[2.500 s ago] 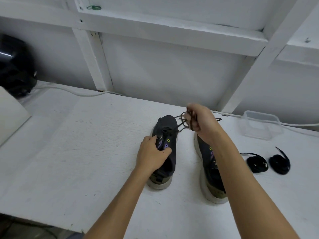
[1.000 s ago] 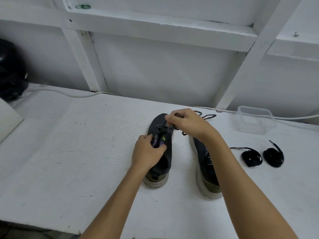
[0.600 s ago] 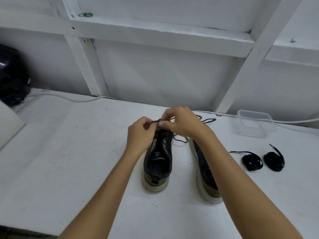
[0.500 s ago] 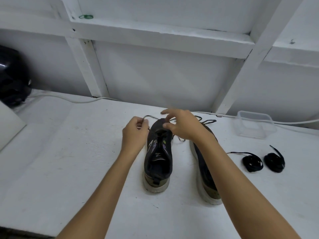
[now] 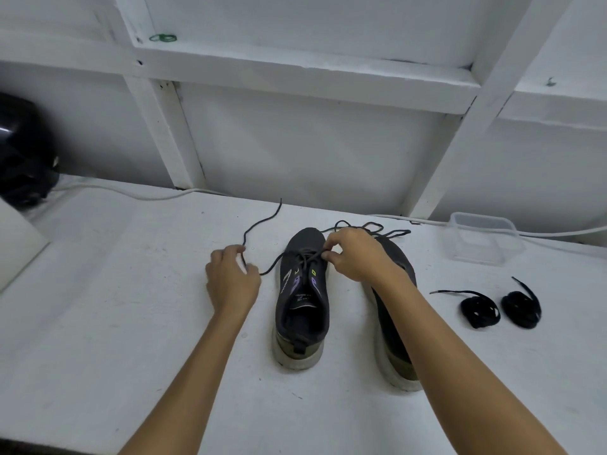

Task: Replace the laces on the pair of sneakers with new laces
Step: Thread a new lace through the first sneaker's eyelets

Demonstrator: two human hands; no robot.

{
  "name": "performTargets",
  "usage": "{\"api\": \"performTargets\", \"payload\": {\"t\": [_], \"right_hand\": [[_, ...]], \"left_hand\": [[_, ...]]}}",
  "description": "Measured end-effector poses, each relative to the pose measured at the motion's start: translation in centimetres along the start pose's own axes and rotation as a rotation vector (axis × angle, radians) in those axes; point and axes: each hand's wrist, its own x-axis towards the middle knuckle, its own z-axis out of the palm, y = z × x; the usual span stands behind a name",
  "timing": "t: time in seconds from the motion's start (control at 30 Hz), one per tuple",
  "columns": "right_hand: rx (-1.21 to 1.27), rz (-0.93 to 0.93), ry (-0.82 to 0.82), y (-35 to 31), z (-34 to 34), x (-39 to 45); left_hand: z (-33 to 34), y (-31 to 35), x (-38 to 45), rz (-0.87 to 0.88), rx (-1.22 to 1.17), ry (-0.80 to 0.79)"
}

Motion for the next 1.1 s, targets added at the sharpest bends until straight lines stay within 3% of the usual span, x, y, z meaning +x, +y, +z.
{"api": "performTargets", "payload": {"t": [0.1, 0.17, 0.23, 0.3, 0.37, 0.43, 0.53, 0.57, 0.7, 0.8, 1.1], "right_hand": [[0.068, -0.008, -0.054, -0.8, -1.8, -0.2], [0.072, -0.018, -0.088, -1.6, -3.1, -0.4], [0.123, -0.019, -0.103, -2.1, -4.2, -0.8], [0.184, -0.016, -0.132, -2.3, -5.0, -1.1], [0.193, -0.001, -0.172, -2.1, -5.7, -1.4], [0.158, 0.032, -0.191, -1.5, -6.6, -1.7], [0.112, 0.071, -0.166, -0.2, -7.6, -2.0], [0.107, 0.076, -0.154, 0.2, -7.8, -2.0], [0.118, 0.045, -0.164, -0.2, -7.7, -2.0], [0.147, -0.006, -0.170, -1.2, -7.3, -1.8], [0.191, -0.017, -0.160, -1.2, -7.1, -1.7]], "left_hand": [[-0.3, 2.8, -0.3, 0.272, -0.186, -0.058], [-0.6, 4.8, -0.2, 0.413, -0.219, -0.200], [-0.2, 6.0, 0.1, 0.525, -0.118, -0.379], [0.4, 6.6, 0.4, 0.554, -0.012, -0.452], [0.8, 6.5, 0.7, 0.460, -0.024, -0.376], [0.9, 6.2, 0.8, 0.259, -0.113, -0.262], [0.6, 5.1, 0.8, -0.023, -0.201, -0.212], [0.5, 4.7, 0.8, 0.001, -0.199, -0.221], [-0.1, 5.8, 0.3, 0.401, -0.233, -0.381], [-0.3, 7.7, 0.4, 0.488, -0.322, -0.476], [-0.3, 7.1, 0.8, 0.641, -0.230, -0.301]]}}
